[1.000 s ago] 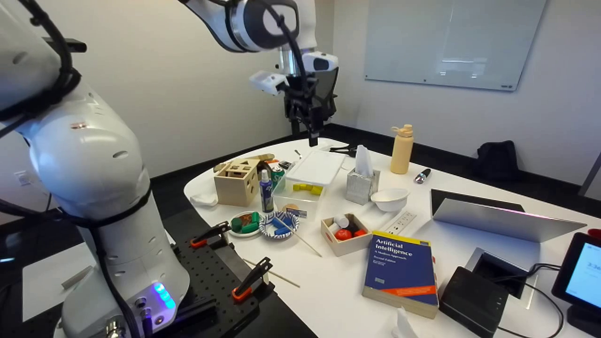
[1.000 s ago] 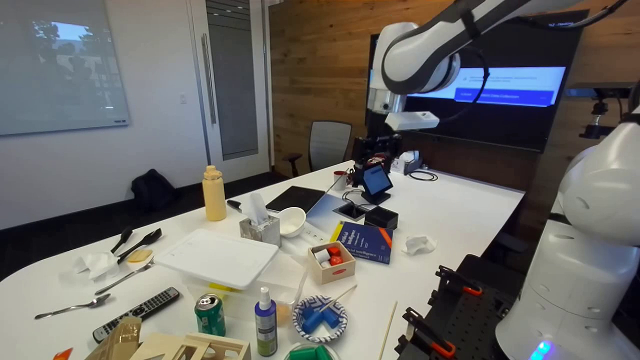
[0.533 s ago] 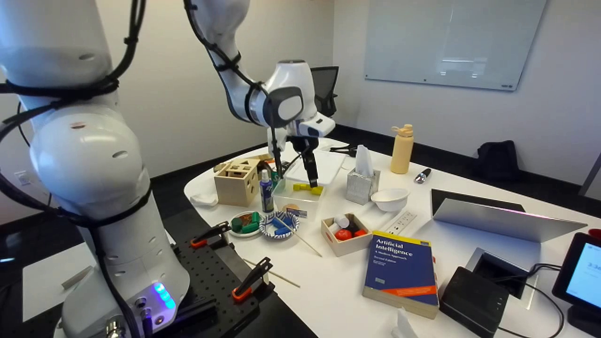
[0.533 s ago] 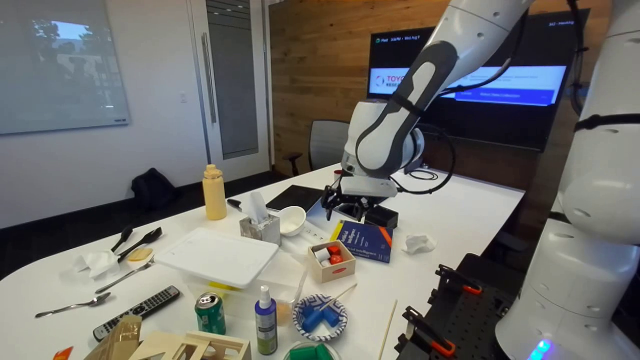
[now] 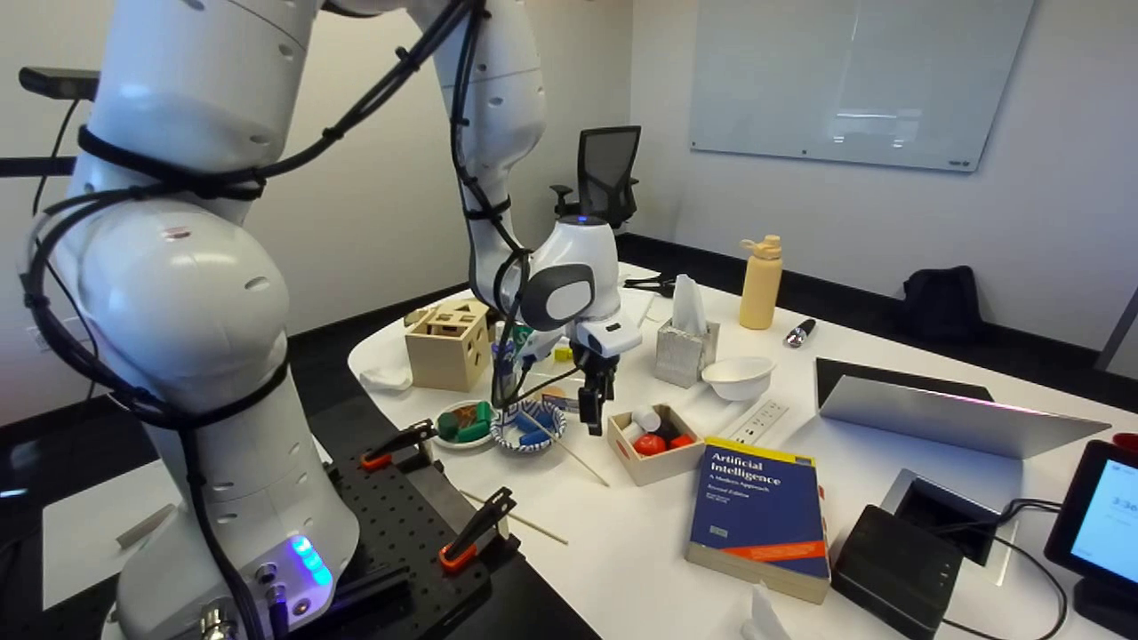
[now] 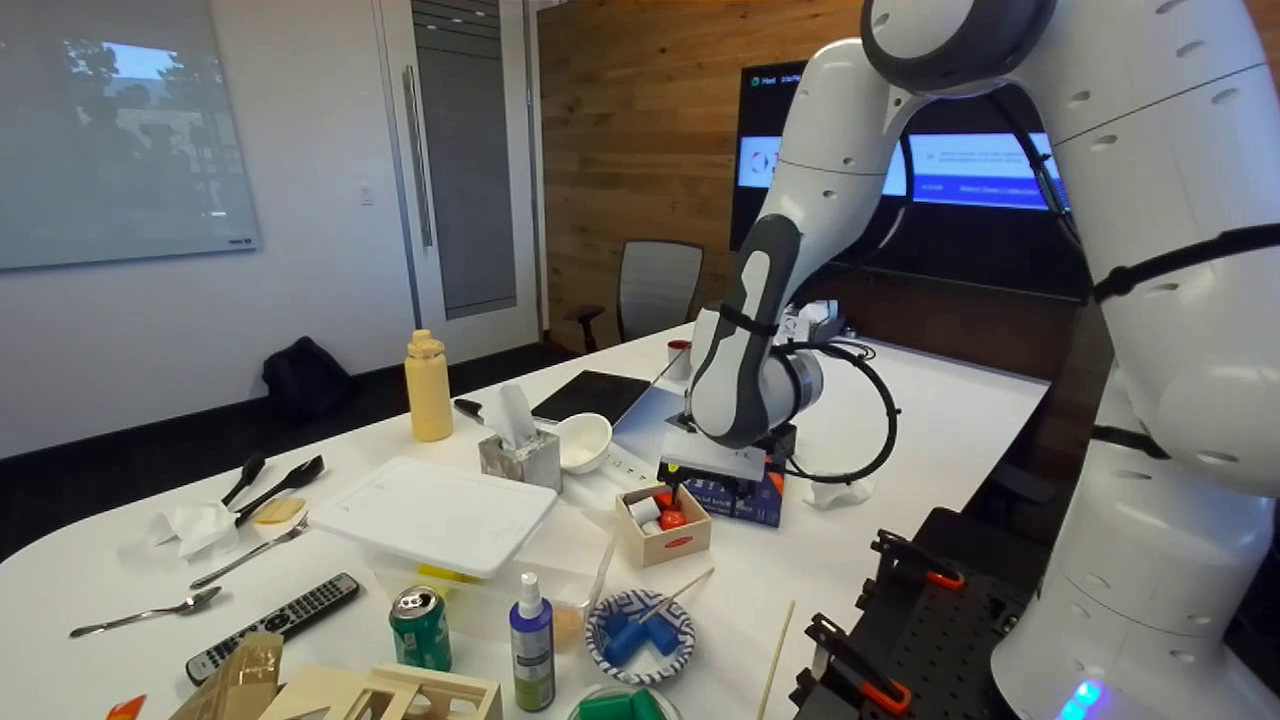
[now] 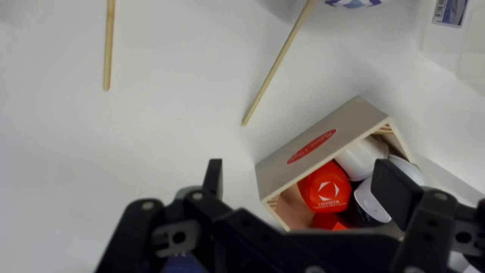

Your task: Stir the bowl with the straw

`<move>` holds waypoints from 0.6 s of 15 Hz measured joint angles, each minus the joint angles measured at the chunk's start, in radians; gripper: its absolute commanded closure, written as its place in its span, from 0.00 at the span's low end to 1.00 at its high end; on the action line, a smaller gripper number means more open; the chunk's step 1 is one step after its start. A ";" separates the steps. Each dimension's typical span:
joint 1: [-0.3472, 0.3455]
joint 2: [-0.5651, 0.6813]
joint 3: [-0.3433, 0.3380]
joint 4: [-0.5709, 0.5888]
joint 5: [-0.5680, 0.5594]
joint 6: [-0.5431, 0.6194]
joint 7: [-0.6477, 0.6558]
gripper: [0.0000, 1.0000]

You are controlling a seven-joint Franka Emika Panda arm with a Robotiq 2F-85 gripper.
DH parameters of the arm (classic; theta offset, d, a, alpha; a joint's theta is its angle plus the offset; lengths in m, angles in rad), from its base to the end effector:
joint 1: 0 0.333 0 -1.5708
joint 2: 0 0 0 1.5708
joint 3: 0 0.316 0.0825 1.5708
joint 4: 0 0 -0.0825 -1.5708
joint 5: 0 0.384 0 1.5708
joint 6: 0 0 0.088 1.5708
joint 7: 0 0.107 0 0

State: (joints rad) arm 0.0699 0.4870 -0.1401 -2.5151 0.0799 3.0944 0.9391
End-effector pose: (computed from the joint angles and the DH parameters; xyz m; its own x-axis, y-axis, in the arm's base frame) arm 0.4522 -0.0458 0.1091 0.4756 -0.8736 0.1029 -0.8747 -0.4821 -0.0496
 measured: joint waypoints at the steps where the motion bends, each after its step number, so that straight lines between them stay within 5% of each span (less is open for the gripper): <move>1: 0.000 0.024 0.021 0.015 0.049 0.000 0.000 0.00; 9: -0.040 0.088 0.120 0.034 0.258 -0.001 -0.011 0.00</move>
State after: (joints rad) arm 0.0294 0.5753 -0.0198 -2.4810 0.3383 3.0929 0.9279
